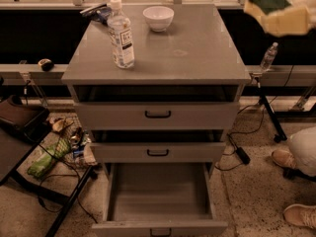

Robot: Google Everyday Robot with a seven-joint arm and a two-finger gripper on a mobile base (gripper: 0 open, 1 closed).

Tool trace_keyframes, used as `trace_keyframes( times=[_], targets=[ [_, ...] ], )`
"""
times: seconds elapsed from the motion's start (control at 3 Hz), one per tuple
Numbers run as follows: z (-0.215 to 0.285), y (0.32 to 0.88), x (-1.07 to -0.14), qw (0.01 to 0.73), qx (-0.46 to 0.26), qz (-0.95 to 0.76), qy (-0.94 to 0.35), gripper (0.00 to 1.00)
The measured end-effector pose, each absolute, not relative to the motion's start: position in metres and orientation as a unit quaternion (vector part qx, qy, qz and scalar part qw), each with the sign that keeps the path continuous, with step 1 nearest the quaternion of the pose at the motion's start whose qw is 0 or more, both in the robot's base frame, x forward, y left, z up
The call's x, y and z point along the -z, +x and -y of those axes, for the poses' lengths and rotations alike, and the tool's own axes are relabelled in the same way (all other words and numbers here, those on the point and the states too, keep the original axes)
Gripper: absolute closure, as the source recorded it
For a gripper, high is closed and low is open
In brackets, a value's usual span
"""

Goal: Place sponge into bottom drawer

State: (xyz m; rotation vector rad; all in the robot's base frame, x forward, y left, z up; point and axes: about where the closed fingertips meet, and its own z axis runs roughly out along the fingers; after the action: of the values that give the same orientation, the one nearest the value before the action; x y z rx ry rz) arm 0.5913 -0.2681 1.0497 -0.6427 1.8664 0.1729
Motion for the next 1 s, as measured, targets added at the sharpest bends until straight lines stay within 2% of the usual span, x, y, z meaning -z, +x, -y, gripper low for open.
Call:
trace_keyframes(
  times=[0.33,0.67,1.0],
  targets=[
    [0.263,0.542,-0.964,0.464,-0.112,-0.835,-0.272,1.0],
    [0.267,0.533,-0.875,0.374,-0.139,-0.879,-0.26,1.0],
    [0.26,0.543,-0.789,0.349,-0.174,-0.887,-0.247,1.0]
  ],
)
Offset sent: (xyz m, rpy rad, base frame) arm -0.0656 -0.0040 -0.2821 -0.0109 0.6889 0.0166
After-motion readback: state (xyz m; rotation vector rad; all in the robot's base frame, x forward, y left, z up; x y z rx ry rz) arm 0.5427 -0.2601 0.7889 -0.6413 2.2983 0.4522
